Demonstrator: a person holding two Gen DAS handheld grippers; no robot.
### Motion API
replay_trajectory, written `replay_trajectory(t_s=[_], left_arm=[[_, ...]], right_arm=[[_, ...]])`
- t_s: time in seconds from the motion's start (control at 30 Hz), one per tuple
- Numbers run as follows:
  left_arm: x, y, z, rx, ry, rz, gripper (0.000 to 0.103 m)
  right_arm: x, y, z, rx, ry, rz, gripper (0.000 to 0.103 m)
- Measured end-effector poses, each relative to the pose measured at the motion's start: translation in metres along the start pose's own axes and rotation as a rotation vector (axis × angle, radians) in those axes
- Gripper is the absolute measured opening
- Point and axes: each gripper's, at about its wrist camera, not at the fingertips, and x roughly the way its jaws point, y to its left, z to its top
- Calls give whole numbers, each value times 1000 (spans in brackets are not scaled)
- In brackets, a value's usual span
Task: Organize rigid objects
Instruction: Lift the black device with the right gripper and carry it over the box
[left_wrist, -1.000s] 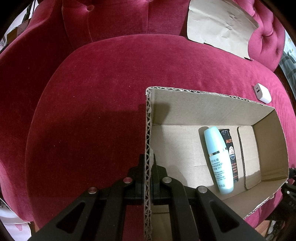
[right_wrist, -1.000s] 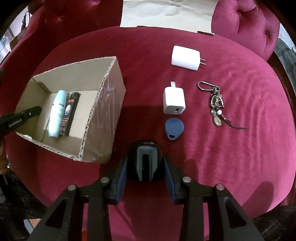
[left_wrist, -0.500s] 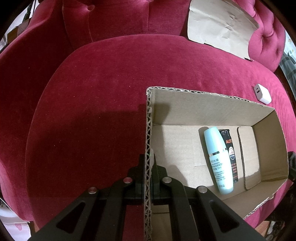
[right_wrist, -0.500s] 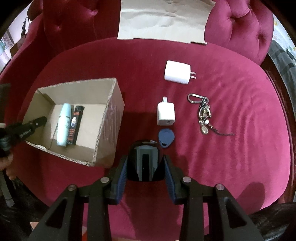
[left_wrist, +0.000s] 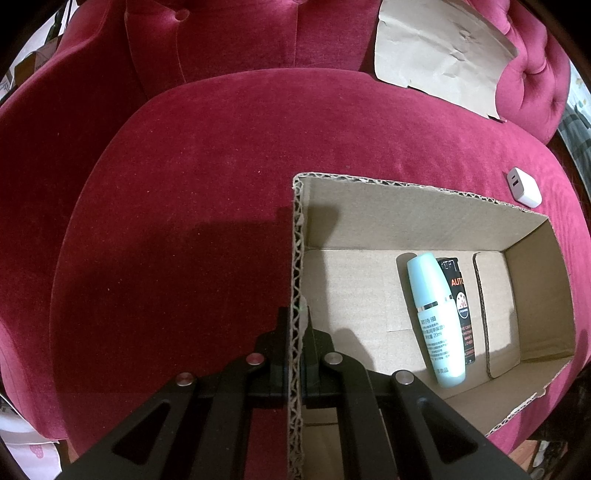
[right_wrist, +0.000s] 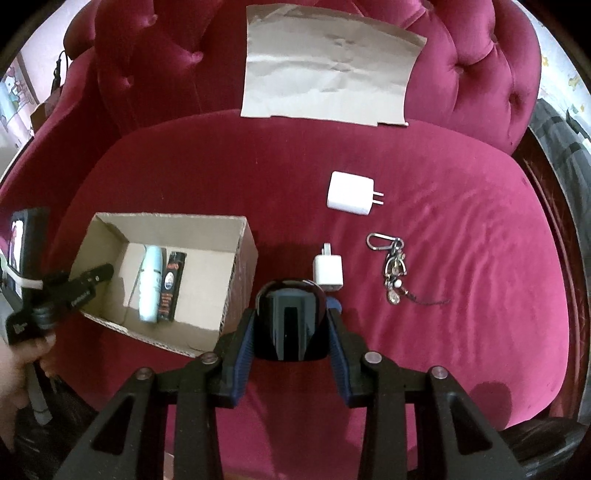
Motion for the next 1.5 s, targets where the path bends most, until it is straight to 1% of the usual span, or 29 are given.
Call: replay_trajectory(t_s=[0.4,0.67,1.03,1.5], left_arm=[[0,0,0,-1,0,-1,3],[0,0,0,-2,0,-1,3],[0,0,0,-3,1,-1,3],[0,0,0,-2,1,-1,3]], right_arm=[[-22,15,19,-39,-42,19,40],[-30,36,30,-95,-63,49,40],[-23,67,42,-149,-54,101,40],[3,104,44,-188,-20,138,40]])
